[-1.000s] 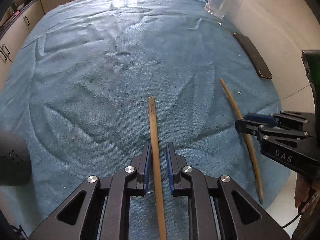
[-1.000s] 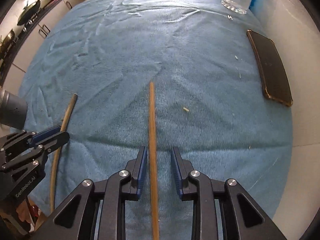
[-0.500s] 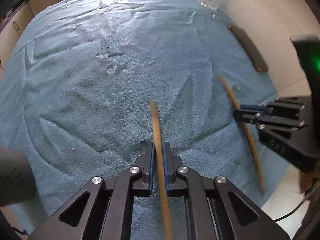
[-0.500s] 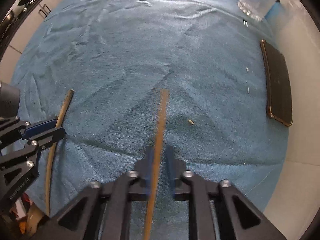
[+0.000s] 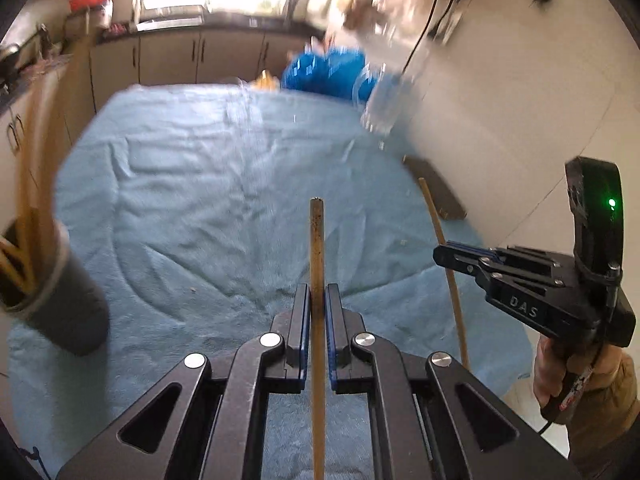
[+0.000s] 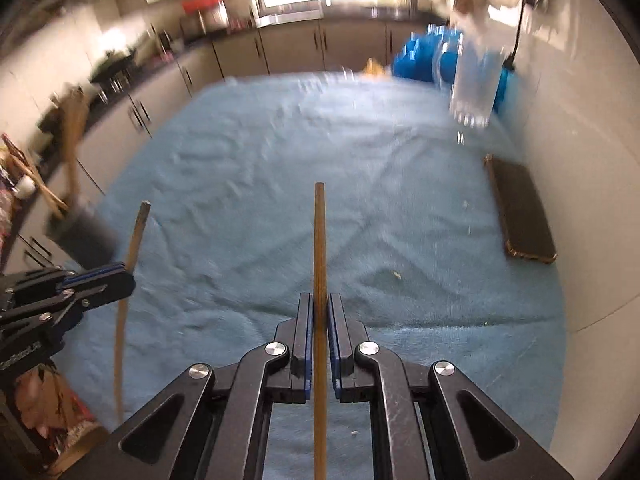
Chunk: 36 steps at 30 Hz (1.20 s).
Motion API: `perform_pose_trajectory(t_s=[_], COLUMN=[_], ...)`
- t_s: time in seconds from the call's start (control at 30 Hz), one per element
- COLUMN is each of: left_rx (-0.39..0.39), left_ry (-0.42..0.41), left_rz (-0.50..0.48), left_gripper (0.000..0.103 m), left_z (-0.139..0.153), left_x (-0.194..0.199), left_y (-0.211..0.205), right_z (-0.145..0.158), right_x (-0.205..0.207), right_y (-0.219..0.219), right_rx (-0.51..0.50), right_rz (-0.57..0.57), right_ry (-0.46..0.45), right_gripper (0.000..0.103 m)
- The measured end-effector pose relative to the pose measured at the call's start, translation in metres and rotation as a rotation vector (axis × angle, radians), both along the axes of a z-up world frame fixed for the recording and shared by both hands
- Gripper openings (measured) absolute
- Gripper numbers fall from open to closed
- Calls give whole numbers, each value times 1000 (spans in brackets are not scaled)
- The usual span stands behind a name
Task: Organize utensils
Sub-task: 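Lift both held chopsticks and carry them up to the black cup, then lower both chopsticks into the black cup and open both grippers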
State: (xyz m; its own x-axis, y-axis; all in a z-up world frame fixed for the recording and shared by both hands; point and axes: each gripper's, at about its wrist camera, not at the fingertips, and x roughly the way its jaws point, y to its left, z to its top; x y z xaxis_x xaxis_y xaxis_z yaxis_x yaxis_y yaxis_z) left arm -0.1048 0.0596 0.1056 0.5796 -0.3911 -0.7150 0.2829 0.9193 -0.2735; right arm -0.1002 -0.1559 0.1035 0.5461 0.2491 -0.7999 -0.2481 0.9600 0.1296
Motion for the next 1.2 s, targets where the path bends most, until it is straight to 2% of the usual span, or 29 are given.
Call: perform_pose_trajectory(t_s=[0.07, 0.3, 0.43, 0.7, 0.93, 1.2], left_rx=[-15, -71, -90, -114, -102, -90], left_ry=[-59, -187, -277, -427, -529, -556], left_rz=[20, 120, 184, 319, 457, 560], left_gripper=[7, 7, 7, 7, 7, 7], left_z=[9, 34, 59, 109, 138, 132], left_x=[-12, -39, -60, -77, -61, -22], left_y=[1, 28, 51, 108, 151, 183], right_z=[12, 49, 68, 94, 118, 134], right_x=[-11, -47, -60, -53, -27, -2], right_y=[-3, 6, 30, 87, 138, 203], right_rx=[25, 75, 99, 237, 388, 507], right_rz=[-1, 3, 23, 67, 93, 120], right_ry=[-48, -219, -322, -427, -486, -591], right_gripper=[7, 7, 7, 7, 7, 7])
